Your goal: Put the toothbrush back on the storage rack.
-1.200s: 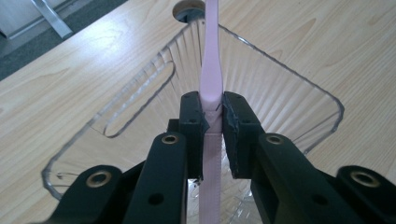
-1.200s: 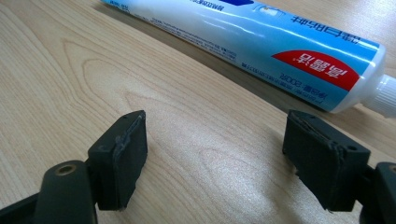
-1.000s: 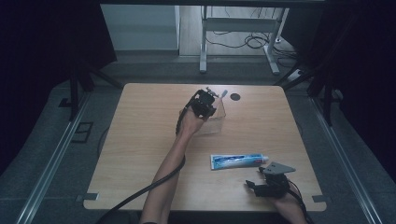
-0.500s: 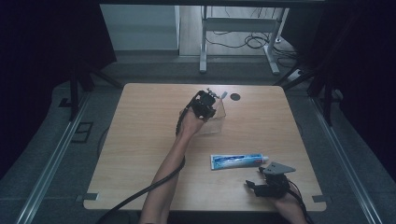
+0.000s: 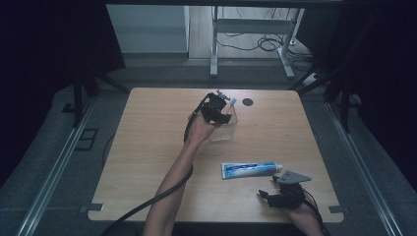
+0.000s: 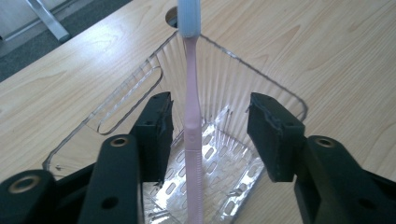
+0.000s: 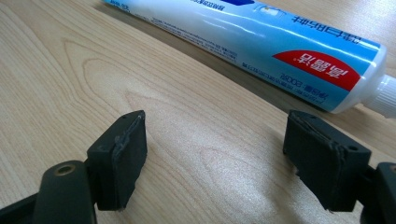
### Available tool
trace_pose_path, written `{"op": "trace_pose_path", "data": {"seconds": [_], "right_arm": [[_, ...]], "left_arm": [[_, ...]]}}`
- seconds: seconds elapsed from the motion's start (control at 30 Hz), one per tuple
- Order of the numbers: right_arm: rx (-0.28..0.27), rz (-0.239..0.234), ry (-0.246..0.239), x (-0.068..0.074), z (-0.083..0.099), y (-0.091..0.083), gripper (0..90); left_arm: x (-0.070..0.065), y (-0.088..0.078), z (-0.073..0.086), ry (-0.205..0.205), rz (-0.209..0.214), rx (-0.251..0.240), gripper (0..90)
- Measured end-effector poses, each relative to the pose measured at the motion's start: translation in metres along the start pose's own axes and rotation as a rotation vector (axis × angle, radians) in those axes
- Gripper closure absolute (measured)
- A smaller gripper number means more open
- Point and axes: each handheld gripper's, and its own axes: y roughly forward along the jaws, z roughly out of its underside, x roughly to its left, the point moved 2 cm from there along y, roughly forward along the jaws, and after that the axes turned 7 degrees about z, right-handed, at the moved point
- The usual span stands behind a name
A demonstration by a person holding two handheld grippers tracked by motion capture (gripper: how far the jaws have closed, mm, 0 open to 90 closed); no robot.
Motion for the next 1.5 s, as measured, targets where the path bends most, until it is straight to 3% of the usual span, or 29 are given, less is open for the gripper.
{"op": "trace_pose_path", "data": {"seconds": [0.27,0.57,1.0,1.5], "right_arm": [[-0.001,-0.003,0.001,0.0,0.0,0.0,21.4],[-0.001,-0.003,0.001,0.0,0.0,0.0,21.4],[-0.001,-0.001,0.0,0.0,0.0,0.0,21.4],[-0.001,0.001,-0.002,0.0,0.0,0.0,21.4]], "left_arm": [[-0.005,-0.009,0.002,-0.016,0.024,-0.009,26.9],[-0.005,-0.019,0.006,-0.035,0.031,-0.03,15.6],[-0.005,-0.039,0.022,-0.03,0.035,-0.039,13.0],[-0.005,-0.053,0.045,-0.009,0.012,-0.044,12.7]]}}
